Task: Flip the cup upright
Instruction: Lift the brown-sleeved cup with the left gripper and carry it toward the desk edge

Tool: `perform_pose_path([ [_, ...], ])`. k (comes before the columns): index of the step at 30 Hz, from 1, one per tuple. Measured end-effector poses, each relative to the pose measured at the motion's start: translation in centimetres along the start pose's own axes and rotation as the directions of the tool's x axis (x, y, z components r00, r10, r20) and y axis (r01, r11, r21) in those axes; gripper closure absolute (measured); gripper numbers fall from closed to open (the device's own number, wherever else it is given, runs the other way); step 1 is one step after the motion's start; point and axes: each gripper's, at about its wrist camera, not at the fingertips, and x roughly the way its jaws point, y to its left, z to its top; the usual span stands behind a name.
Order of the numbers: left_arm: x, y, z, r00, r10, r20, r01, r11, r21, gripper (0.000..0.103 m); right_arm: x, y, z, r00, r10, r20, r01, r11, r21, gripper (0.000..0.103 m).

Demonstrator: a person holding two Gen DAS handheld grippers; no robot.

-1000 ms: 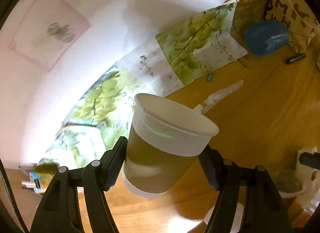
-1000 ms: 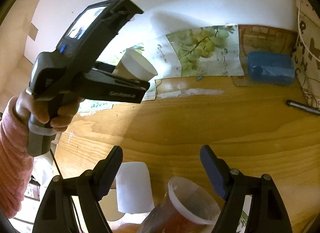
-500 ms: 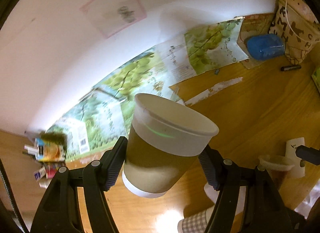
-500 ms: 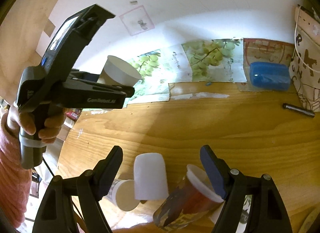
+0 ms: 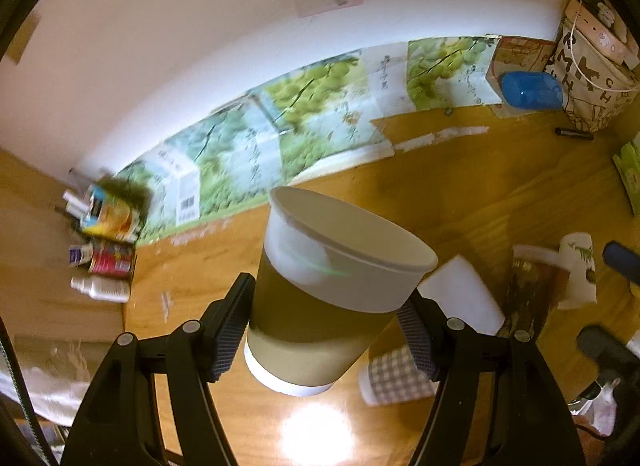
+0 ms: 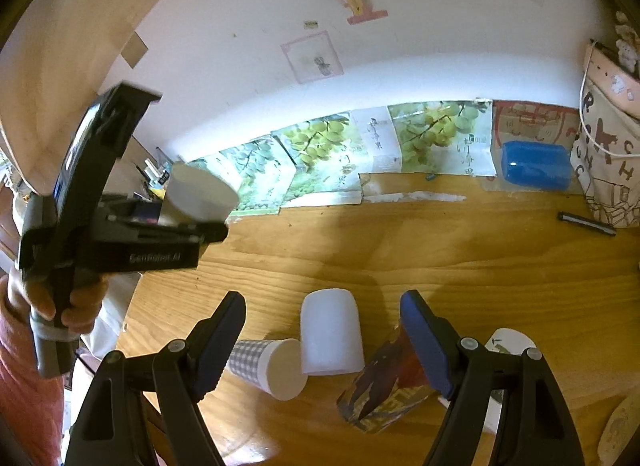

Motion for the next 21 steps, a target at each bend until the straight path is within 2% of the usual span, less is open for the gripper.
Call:
perform_pose_path([
  [9, -2.2, 1.7, -4.9, 1.0, -0.017, 0.003, 0.017, 0.999, -0.049, 0.03, -0.9, 2.2, -2.7, 1.0, -0.023, -0.004, 0.023, 1.0, 0.015, 0.023],
  [21, -4.5, 3.2, -12.9, 0.998, -0.063, -0.002, 0.063, 0.994, -0.093, 0.03, -2.8, 6.2, -8.4, 0.999, -0.037, -0.01, 0.037, 0.999, -0.006, 0.023],
])
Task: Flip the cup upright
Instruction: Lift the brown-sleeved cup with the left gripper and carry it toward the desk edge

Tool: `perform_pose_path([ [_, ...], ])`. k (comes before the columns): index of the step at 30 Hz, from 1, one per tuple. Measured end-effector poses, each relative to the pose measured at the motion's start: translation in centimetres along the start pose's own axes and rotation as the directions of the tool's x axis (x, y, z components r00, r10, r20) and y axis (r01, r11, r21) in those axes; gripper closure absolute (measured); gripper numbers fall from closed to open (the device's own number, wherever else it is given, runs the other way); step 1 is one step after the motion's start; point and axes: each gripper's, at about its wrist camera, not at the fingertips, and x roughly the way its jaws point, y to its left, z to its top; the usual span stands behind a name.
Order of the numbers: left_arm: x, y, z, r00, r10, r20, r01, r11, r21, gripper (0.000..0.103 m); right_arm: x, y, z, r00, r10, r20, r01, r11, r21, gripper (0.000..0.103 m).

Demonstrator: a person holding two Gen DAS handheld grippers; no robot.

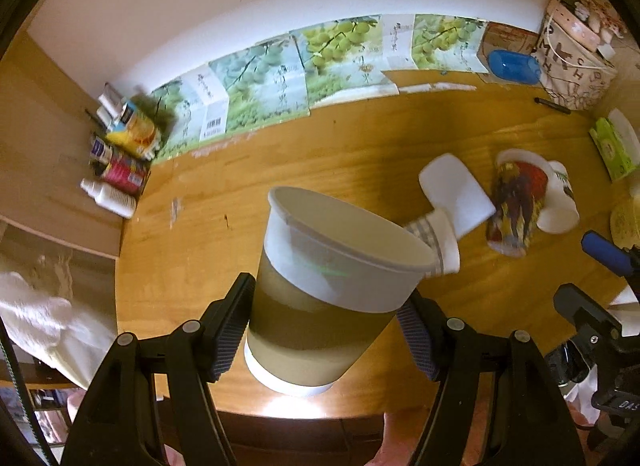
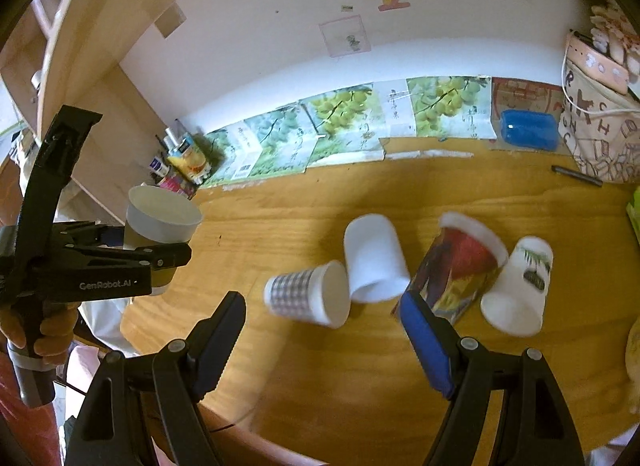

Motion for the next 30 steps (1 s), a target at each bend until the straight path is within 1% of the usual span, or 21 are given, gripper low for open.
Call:
perform_pose_path([
  [3, -0.4, 0.0, -1.8, 1.0, -0.003, -0.004, 0.003, 1.0, -0.004, 0.03, -0.8, 0.8, -1.8, 1.0, -0.011, 0.001, 0.011, 1.0, 0.009, 0.023],
  [7, -1.1, 0.2, -3.8, 1.0, -0.02, 0.0, 0.02, 1.0, -0.018, 0.03, -2.0, 1.4, -4.3, 1.0, -0.013, 0.003, 0.013, 0.998, 0.057, 0.023],
  [13, -1.1, 0.0, -6.7, 0.999, -0.054, -0.009, 0.053, 0.997, -0.047, 0.03, -3.4, 1.5, -7.8, 0.999, -0.041, 0.006, 0.04, 0.993, 0.114, 0.023],
  [17, -0.2, -0.4, -8.2, 0.995, -0.091, -0.043, 0.088, 0.994, -0.066, 0.03, -4.2, 1.6, -9.7, 0.998, -0.069, 0.006, 0.068, 0.988, 0.138, 0.023],
  [20, 0.5, -0.9, -9.1, 0.992, -0.107, -0.068, 0.101, 0.992, -0.075, 0.03, -4.6, 1.6, -11.2, 0.996, -0.089, -0.005, 0.089, 0.985, 0.146, 0.023],
  [25, 1.7, -1.4, -10.1, 0.985, -0.132, -0.112, 0.12, 0.987, -0.103, 0.03, -4.8, 1.2, -12.4, 0.994, -0.101, -0.032, 0.105, 0.981, 0.16, 0.023],
  [30, 3.0, -2.1, -10.6, 0.973, -0.171, -0.155, 0.149, 0.978, -0.144, 0.03, -4.7, 0.9, -12.6, 0.993, -0.102, -0.063, 0.11, 0.984, 0.141, 0.023],
])
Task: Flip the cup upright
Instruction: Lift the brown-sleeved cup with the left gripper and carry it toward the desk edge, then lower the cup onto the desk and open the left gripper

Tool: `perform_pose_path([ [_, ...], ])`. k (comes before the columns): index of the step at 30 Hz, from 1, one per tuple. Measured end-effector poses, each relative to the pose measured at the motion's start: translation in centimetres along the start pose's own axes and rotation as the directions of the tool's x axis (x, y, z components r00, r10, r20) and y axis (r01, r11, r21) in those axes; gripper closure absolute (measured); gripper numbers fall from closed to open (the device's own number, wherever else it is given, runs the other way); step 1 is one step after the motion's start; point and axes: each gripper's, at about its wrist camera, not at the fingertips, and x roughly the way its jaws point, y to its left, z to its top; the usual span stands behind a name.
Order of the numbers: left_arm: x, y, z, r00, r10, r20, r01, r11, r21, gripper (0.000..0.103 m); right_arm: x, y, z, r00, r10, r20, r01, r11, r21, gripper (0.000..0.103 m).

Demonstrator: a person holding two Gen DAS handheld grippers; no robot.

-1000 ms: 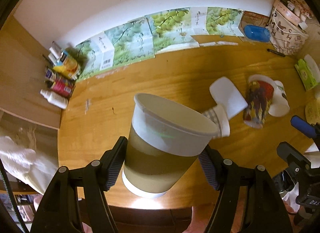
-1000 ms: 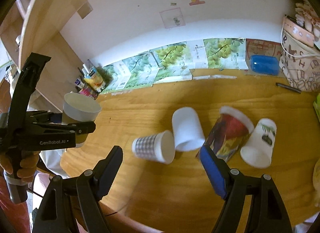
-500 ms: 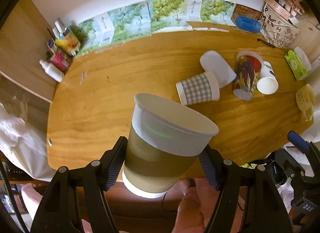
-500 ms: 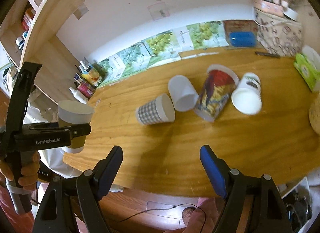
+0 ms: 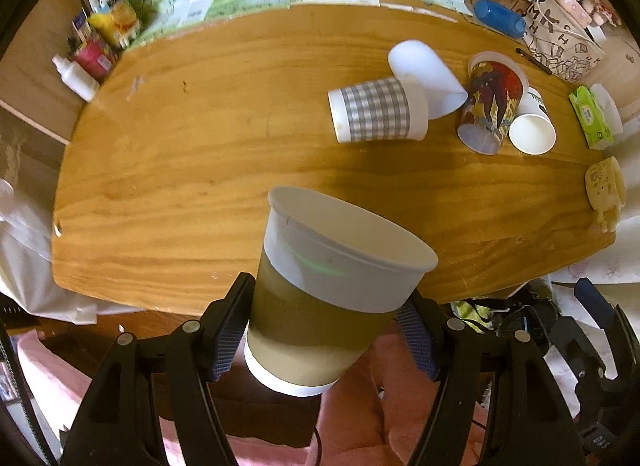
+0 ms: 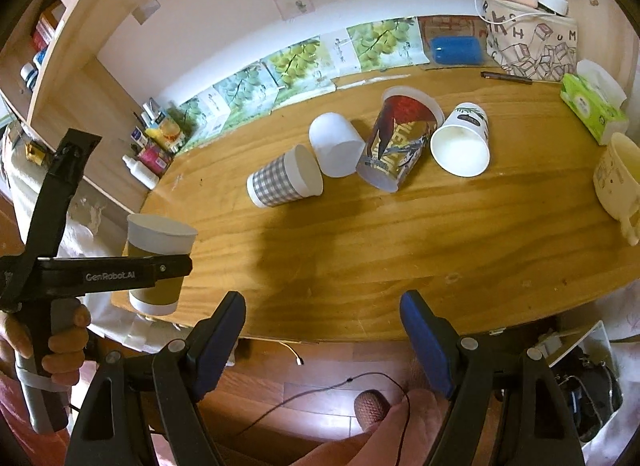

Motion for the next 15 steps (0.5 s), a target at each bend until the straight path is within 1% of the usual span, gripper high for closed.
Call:
perform_pose_path([
  [8, 2.3, -1.2, 0.2, 0.998, -0.007, -0.058, 0.004, 0.998, -0.06, 0.03, 1.0, -0.9, 0.7, 0.998, 0.014, -0.06, -0.018, 0.998, -0.063, 0.023],
  [15, 3.7, -3.0, 0.9, 0.996, -0.004, -0.093, -0.006, 0.995, -0.101, 0.03, 2.5, -2.2, 1.9, 0.991, 0.044, -0.123, -0.057, 0.992, -0.109, 0.023],
])
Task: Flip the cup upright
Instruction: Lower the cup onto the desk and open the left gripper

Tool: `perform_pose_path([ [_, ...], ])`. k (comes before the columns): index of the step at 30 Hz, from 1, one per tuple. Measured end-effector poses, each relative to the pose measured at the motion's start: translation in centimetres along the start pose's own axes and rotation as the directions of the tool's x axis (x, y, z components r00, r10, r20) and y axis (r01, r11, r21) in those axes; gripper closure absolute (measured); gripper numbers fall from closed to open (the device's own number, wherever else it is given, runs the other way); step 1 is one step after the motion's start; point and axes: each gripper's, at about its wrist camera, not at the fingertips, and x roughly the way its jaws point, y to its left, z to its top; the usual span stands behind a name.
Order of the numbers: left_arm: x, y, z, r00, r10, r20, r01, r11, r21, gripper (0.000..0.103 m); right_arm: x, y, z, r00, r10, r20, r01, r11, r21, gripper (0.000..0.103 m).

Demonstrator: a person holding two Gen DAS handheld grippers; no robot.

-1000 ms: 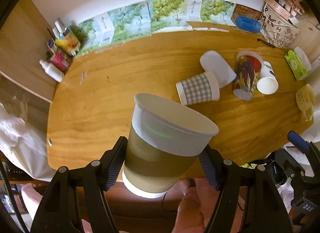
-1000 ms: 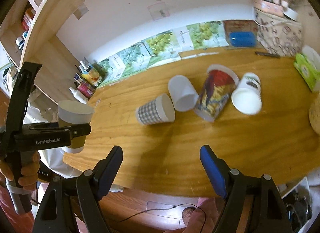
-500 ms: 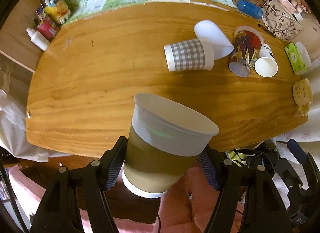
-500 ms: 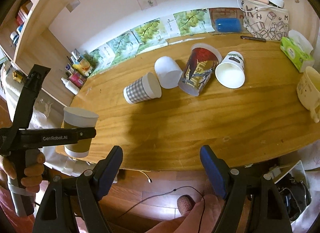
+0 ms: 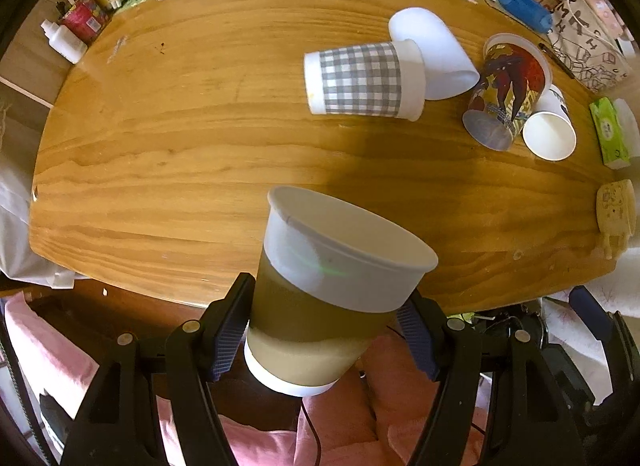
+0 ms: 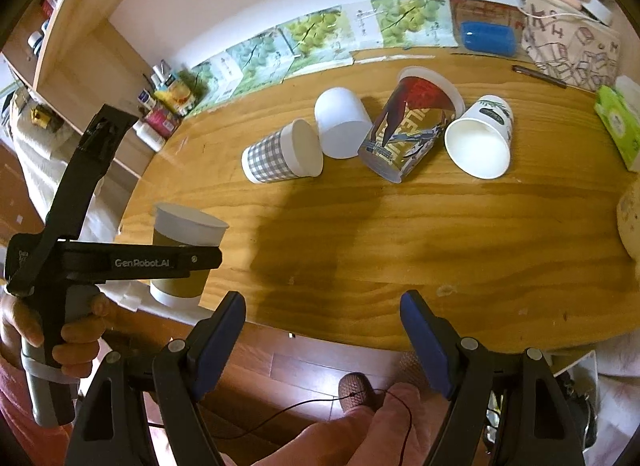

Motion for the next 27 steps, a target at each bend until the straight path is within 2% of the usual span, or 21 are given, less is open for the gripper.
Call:
perform_pose_path([
  [17, 3.1, -3.9, 1.3, 0.998, -0.031, -0.058, 0.024, 0.992, -0.121, 0.03, 3.4, -2.9, 3.0, 0.988, 0.058, -0.144, -0.076, 0.989, -0.124, 0.023],
  [27, 3.7, -4.1, 2.0, 0.997, -0.04, -0.066, 0.03, 0.988, -0.154, 0.029, 4.6, -4.3, 4.4, 0.983, 0.06, -0.176, -0.085, 0.987, -0.136, 0.023],
])
